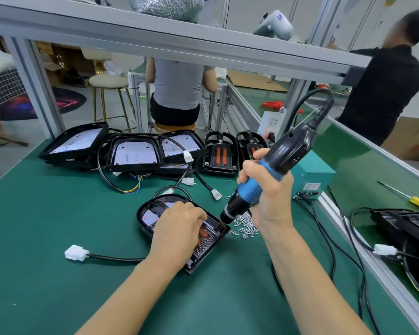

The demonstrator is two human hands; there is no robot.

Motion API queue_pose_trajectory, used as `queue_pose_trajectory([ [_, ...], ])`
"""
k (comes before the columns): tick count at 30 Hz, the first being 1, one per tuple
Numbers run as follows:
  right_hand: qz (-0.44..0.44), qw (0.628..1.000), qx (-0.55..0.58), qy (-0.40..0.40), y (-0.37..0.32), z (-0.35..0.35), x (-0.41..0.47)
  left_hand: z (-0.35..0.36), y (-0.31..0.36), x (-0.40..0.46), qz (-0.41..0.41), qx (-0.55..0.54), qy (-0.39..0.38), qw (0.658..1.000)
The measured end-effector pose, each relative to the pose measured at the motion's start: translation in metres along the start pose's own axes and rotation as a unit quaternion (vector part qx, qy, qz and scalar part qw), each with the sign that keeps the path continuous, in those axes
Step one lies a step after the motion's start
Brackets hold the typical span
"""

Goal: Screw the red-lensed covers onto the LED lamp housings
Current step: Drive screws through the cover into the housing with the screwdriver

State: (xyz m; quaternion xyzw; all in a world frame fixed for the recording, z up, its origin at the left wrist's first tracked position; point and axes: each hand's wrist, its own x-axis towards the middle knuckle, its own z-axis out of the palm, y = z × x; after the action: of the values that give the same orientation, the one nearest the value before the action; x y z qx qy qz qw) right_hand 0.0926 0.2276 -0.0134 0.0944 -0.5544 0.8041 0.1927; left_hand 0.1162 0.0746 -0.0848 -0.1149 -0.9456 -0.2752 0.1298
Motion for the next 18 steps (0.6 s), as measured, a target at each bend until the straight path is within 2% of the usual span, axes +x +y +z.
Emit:
queue_pose_trajectory([
  [5, 0.0, 1.0, 0.015, -0.011, -0.001, -0.006, -0.001, -0.002, -0.001, -0.001, -0.01, -0.016, -0.004, 1.0],
  [10, -0.024, 0.992, 0.112, 0.059, -0.01, -0.021, 0.003, -0.008, 0.0, 0.008, -0.077, -0.161, -0.009, 0.984],
  [14, -0.051, 0.985, 0.124, 0.108, -0.024, -0.036, 0.011, -0.004, 0.012, 0.031, -0.025, -0.086, 0.004, 0.996],
  [18, -0.054, 0.982, 0.109, 0.142, -0.031, -0.051, 0.012, 0.013, 0.033, 0.06, 0.013, 0.013, -0.08, 0.997],
])
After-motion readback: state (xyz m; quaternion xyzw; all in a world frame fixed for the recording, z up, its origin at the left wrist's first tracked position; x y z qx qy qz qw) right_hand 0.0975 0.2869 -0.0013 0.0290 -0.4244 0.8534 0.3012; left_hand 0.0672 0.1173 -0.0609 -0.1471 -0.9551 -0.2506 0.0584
